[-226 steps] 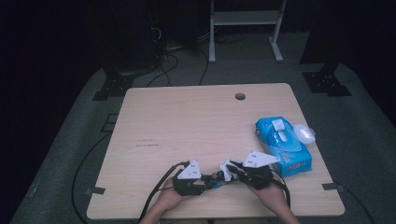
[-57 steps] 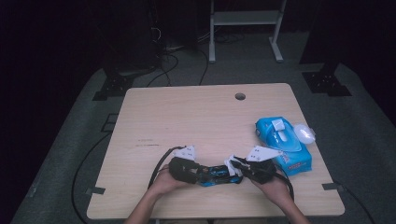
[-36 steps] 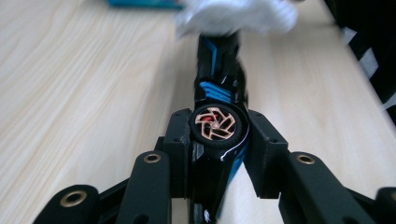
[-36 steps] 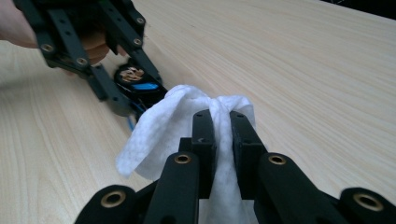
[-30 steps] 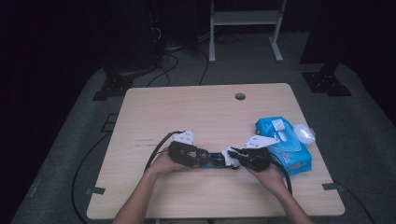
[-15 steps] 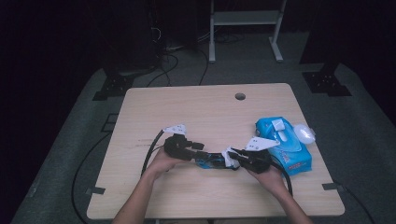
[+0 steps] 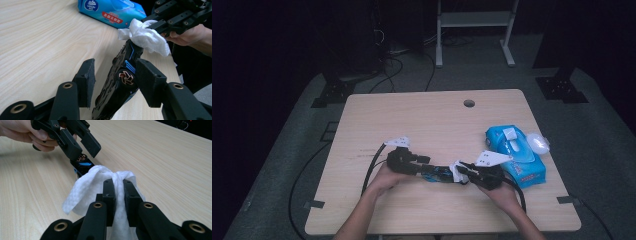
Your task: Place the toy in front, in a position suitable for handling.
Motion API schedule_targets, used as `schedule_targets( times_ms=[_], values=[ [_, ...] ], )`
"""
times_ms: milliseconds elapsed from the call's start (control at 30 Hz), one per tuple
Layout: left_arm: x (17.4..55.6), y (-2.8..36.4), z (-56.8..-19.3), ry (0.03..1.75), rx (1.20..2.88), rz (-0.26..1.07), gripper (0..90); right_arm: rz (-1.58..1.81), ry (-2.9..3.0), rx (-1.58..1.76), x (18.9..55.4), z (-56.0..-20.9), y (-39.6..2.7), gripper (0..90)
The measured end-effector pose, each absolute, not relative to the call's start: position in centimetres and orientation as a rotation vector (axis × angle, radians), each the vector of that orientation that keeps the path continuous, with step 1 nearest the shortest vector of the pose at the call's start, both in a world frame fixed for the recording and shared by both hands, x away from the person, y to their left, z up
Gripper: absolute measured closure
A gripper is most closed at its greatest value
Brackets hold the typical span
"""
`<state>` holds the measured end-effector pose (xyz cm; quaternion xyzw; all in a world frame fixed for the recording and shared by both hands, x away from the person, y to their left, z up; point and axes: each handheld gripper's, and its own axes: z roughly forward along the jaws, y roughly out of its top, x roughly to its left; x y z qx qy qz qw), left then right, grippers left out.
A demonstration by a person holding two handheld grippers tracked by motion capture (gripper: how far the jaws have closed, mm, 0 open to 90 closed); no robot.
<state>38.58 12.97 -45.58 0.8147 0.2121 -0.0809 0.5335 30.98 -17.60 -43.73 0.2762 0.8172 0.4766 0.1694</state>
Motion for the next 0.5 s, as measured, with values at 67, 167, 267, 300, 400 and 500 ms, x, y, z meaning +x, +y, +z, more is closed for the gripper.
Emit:
schedule_targets(
  times_ms=[67, 167, 267, 300, 400, 500],
  values=[
    [38.4, 13.0, -45.6, 0.505, 1.939, -0.190, 50.2, 1.359, 2.321, 0.780, 30.8, -43.8, -17.6, 82.0],
    [38.2, 13.1, -45.7, 0.508, 1.930, -0.196, 50.2, 1.362, 2.314, 0.762, 30.4, -43.9, -17.6, 81.9],
    [37.9, 13.2, -45.7, 0.503, 1.932, -0.190, 50.2, 1.355, 2.308, 0.741, 30.0, -43.9, -17.5, 82.0],
    [37.8, 13.2, -45.7, 0.500, 1.935, -0.190, 50.1, 1.348, 2.304, 0.726, 29.8, -43.9, -17.4, 82.0],
    [37.5, 13.2, -45.6, 0.487, 1.949, -0.191, 50.1, 1.341, 2.294, 0.700, 29.3, -43.9, -17.3, 82.0],
    [37.2, 13.2, -45.5, 0.470, 1.971, -0.175, 49.2, 1.341, 2.293, 0.680, 28.8, -43.9, -17.2, 82.0]
  ],
)
